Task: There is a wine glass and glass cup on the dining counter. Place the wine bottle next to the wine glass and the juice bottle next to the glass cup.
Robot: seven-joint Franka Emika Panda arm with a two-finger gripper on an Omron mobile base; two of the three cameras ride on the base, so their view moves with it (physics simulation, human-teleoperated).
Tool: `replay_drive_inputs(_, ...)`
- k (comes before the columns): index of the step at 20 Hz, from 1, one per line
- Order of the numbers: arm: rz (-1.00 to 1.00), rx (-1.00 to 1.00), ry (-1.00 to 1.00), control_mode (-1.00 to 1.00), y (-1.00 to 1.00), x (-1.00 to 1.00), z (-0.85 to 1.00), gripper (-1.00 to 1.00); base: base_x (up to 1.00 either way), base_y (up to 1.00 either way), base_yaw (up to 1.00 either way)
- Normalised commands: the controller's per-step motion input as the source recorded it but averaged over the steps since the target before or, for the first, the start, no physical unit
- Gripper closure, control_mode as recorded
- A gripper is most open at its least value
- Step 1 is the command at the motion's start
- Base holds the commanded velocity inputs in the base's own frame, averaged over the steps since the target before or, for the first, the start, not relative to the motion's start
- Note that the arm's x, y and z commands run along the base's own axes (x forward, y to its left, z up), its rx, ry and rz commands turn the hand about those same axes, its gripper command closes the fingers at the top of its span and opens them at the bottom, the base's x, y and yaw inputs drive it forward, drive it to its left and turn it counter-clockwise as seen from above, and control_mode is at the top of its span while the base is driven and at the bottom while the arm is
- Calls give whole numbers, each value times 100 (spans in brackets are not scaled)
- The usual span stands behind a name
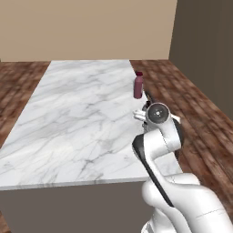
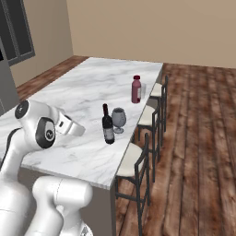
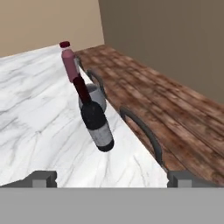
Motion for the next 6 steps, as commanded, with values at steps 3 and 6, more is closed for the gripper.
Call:
replay_drive_inputs(3, 9, 0, 2, -100, 1, -62, 34, -100, 0, 0, 0)
replay_drive_inputs(6, 18, 0, 6, -100, 4, -61, 32, -100, 0, 0, 0)
